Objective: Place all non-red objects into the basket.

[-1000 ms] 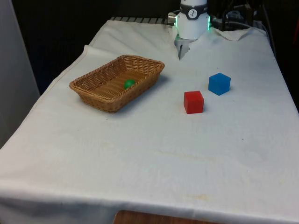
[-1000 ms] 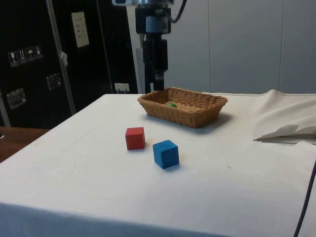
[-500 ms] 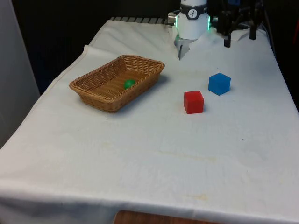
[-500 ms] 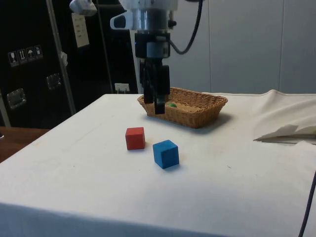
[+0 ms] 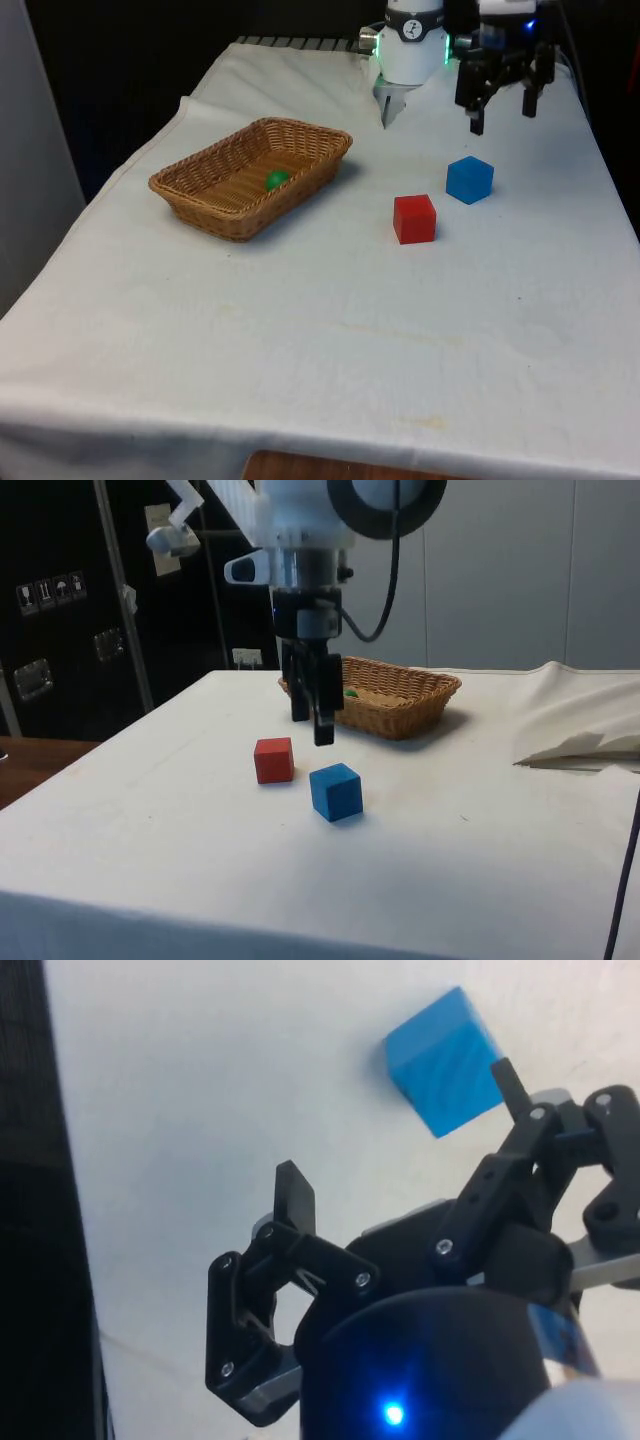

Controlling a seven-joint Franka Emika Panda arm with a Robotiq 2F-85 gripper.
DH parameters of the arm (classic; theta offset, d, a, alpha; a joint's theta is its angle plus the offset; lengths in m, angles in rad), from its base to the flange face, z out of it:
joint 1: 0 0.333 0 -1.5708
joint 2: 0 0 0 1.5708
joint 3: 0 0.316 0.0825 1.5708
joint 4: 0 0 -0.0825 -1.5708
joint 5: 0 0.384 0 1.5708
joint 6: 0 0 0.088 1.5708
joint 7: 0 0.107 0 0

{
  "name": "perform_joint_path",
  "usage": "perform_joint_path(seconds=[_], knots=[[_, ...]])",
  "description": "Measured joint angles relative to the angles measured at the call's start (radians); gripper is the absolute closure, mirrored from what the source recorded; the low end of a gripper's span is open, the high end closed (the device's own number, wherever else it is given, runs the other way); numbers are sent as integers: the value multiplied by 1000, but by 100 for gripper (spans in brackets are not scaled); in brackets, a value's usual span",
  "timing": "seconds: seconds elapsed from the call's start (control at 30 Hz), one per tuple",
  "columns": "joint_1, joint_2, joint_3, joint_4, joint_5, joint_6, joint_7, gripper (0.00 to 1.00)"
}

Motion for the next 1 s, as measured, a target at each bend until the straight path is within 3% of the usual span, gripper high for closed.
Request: perform_joint_path(seconds=[0.23, 0.63, 1.0], knots=[[-4, 42, -28, -1, 1, 26, -53, 0], [-4, 65, -28, -14, 4, 43, -72, 0], [-4, 127, -26, -6, 8, 87, -92, 0]])
